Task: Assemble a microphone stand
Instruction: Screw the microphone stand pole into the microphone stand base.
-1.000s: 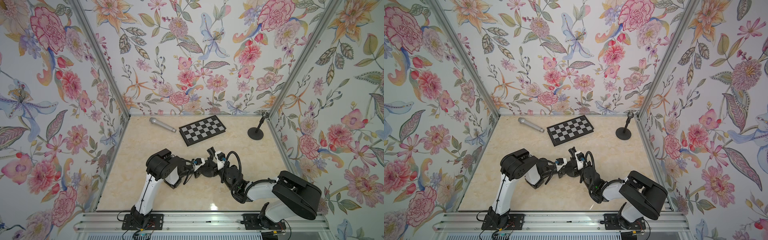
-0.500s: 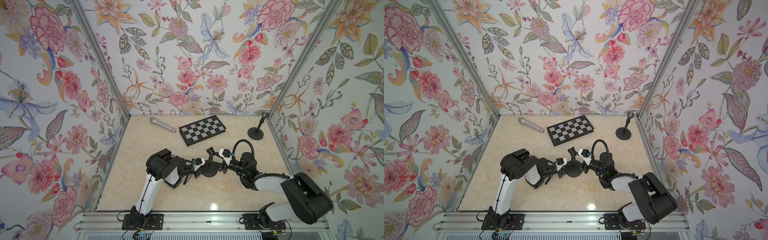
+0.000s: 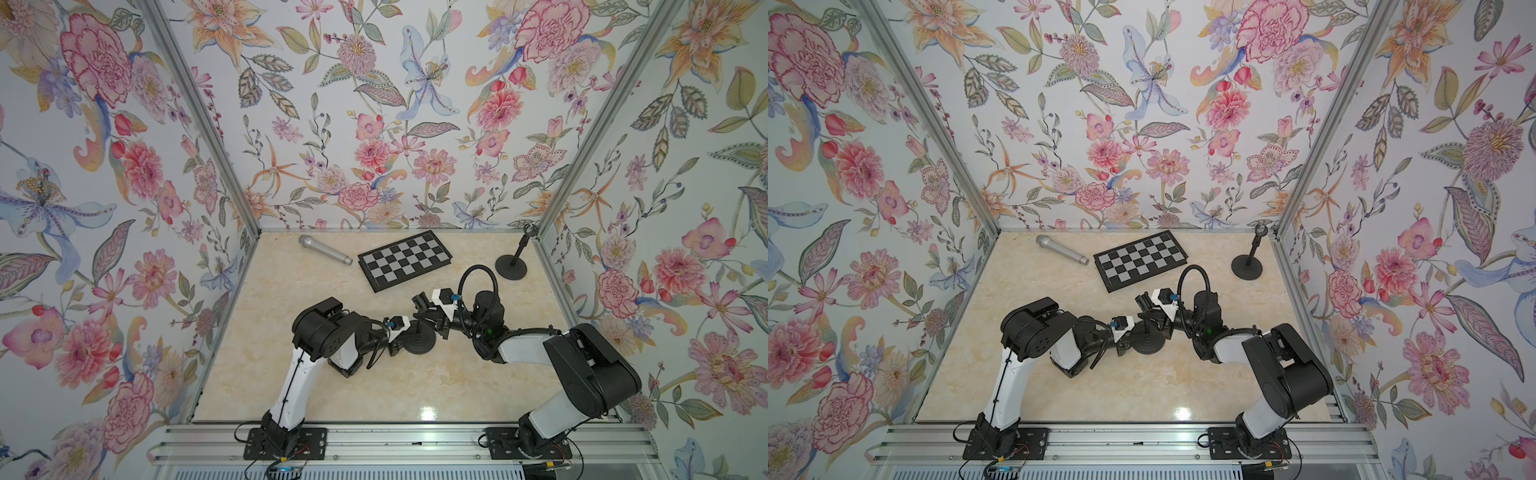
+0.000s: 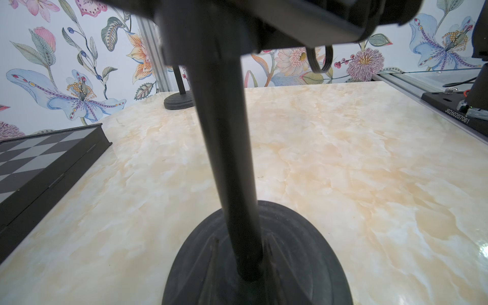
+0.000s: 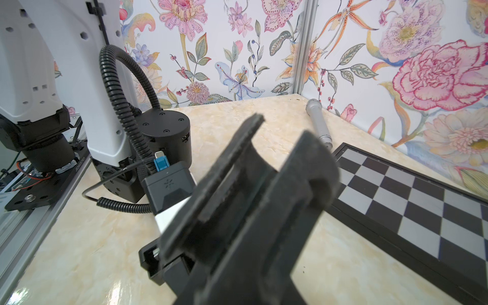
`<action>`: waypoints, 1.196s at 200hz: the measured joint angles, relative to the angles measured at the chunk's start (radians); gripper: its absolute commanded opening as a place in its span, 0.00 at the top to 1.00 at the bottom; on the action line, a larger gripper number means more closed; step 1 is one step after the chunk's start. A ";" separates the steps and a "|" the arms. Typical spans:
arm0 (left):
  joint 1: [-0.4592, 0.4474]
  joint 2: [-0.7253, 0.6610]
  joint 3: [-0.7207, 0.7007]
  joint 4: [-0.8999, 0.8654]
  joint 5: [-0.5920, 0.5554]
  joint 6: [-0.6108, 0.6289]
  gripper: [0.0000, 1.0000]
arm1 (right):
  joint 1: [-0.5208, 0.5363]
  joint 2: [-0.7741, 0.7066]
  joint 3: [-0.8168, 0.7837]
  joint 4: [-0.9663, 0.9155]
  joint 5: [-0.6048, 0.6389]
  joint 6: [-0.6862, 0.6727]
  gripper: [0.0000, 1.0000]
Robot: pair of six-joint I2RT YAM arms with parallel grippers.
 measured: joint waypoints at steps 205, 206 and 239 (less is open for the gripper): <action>0.000 0.000 0.001 0.001 -0.006 0.000 0.67 | 0.111 -0.200 -0.183 0.010 0.375 -0.053 0.37; 0.000 0.000 0.001 0.001 -0.006 0.000 0.67 | 0.109 -0.200 -0.181 0.007 0.367 -0.055 0.36; 0.000 0.000 0.001 0.001 -0.005 0.000 0.67 | 0.050 -0.153 -0.066 -0.065 0.116 -0.088 0.42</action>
